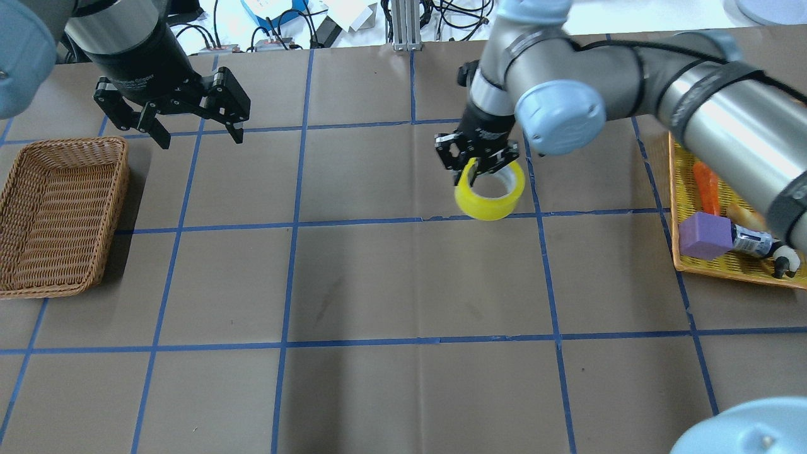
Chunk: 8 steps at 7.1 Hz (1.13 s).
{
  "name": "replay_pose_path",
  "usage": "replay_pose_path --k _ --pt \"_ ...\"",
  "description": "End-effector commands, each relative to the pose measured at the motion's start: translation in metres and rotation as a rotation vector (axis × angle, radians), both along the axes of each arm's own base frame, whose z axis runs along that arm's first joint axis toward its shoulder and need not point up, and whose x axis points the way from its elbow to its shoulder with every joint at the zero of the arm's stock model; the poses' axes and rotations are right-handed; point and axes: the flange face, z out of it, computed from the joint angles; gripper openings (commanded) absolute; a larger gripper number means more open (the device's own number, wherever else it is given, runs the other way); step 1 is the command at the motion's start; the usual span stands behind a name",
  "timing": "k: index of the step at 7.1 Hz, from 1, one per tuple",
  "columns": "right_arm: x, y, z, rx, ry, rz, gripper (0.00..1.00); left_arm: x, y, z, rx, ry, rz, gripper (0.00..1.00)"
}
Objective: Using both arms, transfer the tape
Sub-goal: 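Carry the tape roll to the table center and release it, then lower the left gripper onto the tape roll while the right gripper withdraws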
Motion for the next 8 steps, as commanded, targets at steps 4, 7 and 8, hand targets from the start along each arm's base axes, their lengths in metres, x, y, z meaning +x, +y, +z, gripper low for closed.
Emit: replay_pose_path --k 4,7,8 --pt "0.146 0.064 -0.034 -0.038 -0.030 -0.194 1.00 -0.001 -0.004 -0.007 0.013 0.011 0.015 1.00" --pt "-0.001 0.002 0.061 -0.184 0.056 0.010 1.00 -0.002 -0.005 -0.039 0.075 0.009 0.052 1.00" --pt "-0.054 -0.001 0.095 -0.188 0.070 0.045 1.00 -0.008 -0.007 -0.091 0.128 0.000 0.133 1.00"
